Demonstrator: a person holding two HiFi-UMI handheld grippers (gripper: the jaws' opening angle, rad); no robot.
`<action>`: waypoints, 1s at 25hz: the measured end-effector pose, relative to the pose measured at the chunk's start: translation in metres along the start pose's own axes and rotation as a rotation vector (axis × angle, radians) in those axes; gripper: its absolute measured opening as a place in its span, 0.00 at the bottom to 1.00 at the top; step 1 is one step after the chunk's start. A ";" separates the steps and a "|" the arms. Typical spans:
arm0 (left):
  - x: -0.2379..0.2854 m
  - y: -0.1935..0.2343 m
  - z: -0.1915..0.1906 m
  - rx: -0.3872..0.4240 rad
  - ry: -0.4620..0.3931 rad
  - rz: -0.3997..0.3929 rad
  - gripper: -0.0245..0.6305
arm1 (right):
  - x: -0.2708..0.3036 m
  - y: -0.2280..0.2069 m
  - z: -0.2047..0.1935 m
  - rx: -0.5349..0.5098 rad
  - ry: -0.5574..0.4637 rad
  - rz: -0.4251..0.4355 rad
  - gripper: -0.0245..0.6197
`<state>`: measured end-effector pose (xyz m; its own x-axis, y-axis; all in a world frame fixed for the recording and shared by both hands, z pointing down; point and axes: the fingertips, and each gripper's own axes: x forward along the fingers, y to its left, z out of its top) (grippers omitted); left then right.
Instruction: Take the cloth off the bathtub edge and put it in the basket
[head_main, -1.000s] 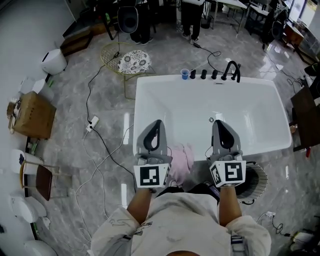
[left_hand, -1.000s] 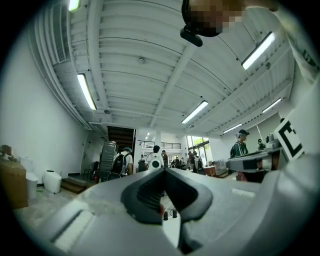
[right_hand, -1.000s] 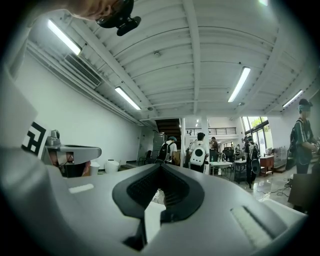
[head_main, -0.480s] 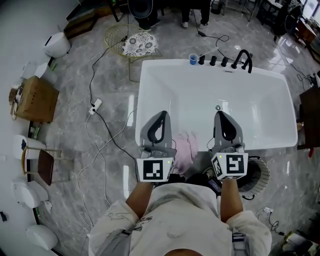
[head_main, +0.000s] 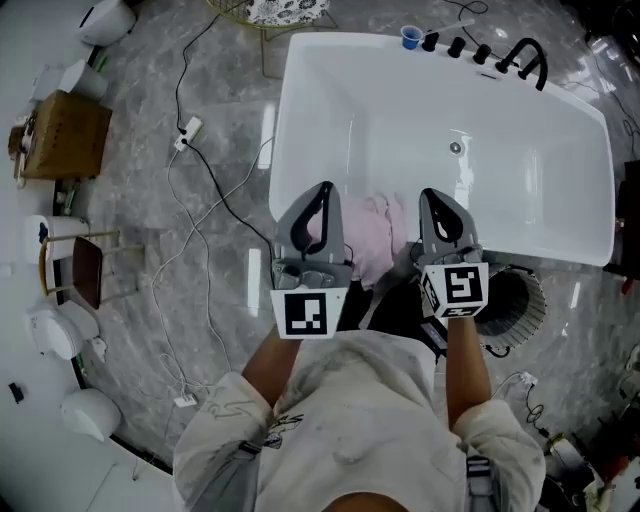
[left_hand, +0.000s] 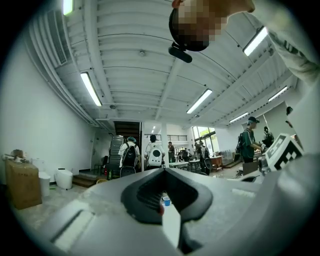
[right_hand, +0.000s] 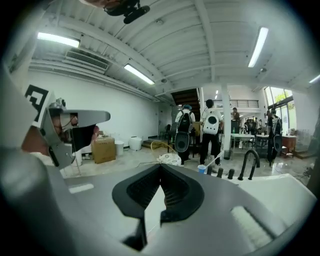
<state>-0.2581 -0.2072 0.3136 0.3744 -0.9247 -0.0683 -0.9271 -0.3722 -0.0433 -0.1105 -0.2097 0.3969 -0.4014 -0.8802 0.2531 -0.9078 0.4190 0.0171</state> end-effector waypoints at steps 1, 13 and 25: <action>-0.001 0.000 -0.006 -0.002 0.000 0.001 0.04 | 0.006 0.004 -0.015 -0.001 0.029 0.024 0.04; -0.023 0.021 -0.086 -0.058 0.122 0.075 0.04 | 0.057 0.073 -0.191 -0.049 0.421 0.325 0.38; -0.047 0.044 -0.152 -0.118 0.227 0.166 0.04 | 0.077 0.122 -0.367 -0.503 0.872 0.611 0.91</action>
<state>-0.3192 -0.1919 0.4666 0.2170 -0.9630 0.1600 -0.9757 -0.2087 0.0669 -0.2077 -0.1445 0.7738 -0.3570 -0.1345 0.9244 -0.3652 0.9309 -0.0056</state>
